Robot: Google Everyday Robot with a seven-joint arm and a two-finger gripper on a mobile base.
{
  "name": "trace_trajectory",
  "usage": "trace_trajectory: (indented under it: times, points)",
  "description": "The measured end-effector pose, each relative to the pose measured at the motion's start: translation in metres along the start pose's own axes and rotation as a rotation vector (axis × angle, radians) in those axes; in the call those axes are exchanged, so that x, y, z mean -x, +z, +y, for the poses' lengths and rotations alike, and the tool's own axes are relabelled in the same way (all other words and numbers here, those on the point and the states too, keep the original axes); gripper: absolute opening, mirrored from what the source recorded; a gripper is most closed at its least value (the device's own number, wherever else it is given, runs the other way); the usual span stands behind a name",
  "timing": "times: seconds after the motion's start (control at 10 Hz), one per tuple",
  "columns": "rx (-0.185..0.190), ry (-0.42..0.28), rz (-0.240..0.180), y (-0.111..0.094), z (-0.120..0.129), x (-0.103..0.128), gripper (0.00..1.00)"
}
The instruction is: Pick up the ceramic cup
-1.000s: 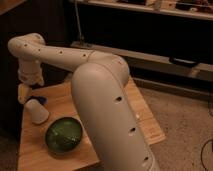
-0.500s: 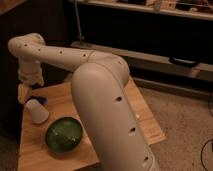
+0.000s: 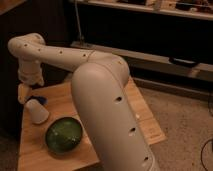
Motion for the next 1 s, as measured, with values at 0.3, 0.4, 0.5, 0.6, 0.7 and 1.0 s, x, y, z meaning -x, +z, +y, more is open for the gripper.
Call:
trace_trajectory:
  times: [0.3,0.4,0.5,0.6,0.7,1.0]
  points:
    - [0.000,0.000,0.000,0.0000,0.0000,0.0000,0.80]
    - [0.000,0.000,0.000,0.0000,0.0000,0.0000,0.80]
    - [0.000,0.000,0.000,0.0000,0.0000,0.0000,0.80]
    - [0.000,0.000,0.000,0.0001,0.0000,0.0000,0.80]
    - [-0.005,-0.004,0.001,-0.0003,0.0005,-0.0001,0.80]
    - [-0.097,-0.009,-0.070,-0.0059,0.0053,-0.0047,0.80]
